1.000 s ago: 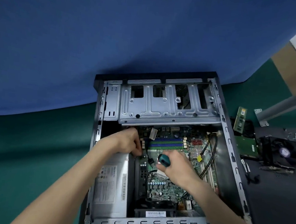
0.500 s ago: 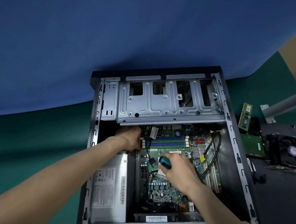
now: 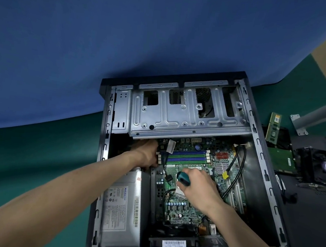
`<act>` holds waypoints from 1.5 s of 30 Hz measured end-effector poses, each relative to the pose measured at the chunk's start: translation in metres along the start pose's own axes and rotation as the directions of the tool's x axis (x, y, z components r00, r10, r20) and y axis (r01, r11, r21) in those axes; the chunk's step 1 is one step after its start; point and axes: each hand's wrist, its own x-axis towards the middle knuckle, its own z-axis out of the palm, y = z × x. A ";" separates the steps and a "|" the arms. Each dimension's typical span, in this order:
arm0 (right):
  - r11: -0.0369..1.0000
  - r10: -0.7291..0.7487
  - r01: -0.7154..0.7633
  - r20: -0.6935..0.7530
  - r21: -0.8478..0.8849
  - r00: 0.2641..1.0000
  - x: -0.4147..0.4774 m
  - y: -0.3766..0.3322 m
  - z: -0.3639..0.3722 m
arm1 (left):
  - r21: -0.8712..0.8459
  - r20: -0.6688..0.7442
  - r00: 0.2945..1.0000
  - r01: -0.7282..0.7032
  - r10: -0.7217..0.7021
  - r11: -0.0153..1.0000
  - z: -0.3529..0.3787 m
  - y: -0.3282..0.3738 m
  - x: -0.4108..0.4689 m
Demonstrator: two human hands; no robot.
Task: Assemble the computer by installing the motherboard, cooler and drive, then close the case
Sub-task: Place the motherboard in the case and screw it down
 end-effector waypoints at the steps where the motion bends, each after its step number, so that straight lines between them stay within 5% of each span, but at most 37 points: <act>1: 1.000 0.000 0.000 0.002 0.003 1.000 0.000 0.000 0.000 | 0.001 -0.004 1.000 0.002 -0.002 1.000 0.001 0.000 0.000; 17: 1.000 0.017 -0.017 -0.016 0.015 1.000 -0.002 0.000 -0.001 | 0.135 -0.128 0.992 0.019 -0.002 0.991 -0.001 0.008 -0.001; 26: 0.996 0.031 -0.008 -0.252 0.091 0.967 -0.008 -0.008 -0.019 | 0.085 -0.086 0.996 0.004 0.004 0.996 -0.003 0.007 0.001; 29: 0.963 0.007 0.121 -0.475 0.240 0.880 -0.015 -0.016 -0.030 | 0.036 -0.056 0.998 -0.002 0.004 0.999 -0.004 0.003 0.001; 32: 0.882 -0.052 0.384 -0.755 0.272 0.653 -0.024 -0.028 -0.044 | -0.010 -0.005 1.000 -0.018 0.018 1.000 -0.004 -0.002 0.000; 34: 0.835 -0.043 0.470 -0.817 0.287 0.575 -0.029 -0.036 -0.049 | -0.029 0.006 1.000 -0.012 0.012 1.000 -0.005 -0.003 -0.003; 36: 0.811 -0.015 0.479 -0.807 0.335 0.590 -0.034 -0.044 -0.048 | -0.064 0.011 1.000 -0.002 0.003 0.998 -0.006 -0.005 -0.005; 45: 0.896 -0.033 0.204 -0.399 0.394 0.916 -0.035 -0.045 -0.003 | -0.218 0.018 0.999 -0.023 0.028 0.976 -0.009 -0.010 -0.017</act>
